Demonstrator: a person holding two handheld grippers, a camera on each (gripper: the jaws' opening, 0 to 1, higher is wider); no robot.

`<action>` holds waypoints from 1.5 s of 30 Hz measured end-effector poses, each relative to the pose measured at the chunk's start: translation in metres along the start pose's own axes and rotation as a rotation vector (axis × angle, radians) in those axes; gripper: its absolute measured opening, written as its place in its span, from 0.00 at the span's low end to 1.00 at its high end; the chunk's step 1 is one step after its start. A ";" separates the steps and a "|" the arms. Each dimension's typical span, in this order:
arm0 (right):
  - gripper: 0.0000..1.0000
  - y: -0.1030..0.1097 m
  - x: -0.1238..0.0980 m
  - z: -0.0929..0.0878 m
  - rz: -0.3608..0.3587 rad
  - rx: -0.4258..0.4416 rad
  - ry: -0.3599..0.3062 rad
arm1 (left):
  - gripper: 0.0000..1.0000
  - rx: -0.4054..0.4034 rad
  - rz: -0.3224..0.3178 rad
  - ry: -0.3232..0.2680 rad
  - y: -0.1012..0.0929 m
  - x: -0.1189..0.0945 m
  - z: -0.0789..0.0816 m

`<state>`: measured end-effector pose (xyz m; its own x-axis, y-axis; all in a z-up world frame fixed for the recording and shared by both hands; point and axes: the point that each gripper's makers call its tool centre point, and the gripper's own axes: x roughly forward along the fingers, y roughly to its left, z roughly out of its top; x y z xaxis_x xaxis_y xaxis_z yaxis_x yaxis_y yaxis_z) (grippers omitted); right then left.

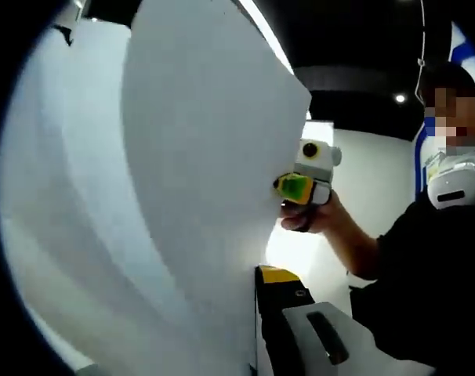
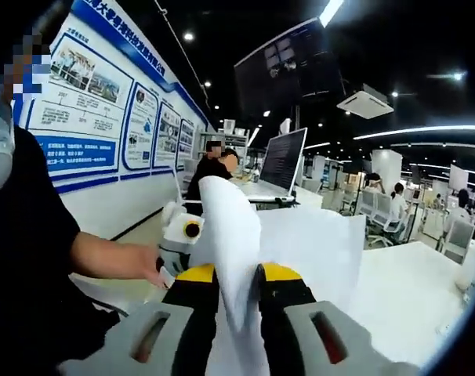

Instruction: Organize the stack of printing papers by aligning and flattening the scattered papers on the table

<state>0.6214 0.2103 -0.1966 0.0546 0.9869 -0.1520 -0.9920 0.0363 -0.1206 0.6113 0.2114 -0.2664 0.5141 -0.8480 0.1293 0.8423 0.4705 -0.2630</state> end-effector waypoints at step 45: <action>0.34 -0.084 -0.137 0.008 -0.437 -0.016 -0.088 | 0.06 -0.027 0.008 -0.006 0.001 0.000 -0.001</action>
<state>0.6967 0.0730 -0.1580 0.4575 0.8892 0.0005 -0.8762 0.4509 -0.1700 0.6121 0.2117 -0.2676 0.5216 -0.8428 0.1327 0.8335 0.4702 -0.2901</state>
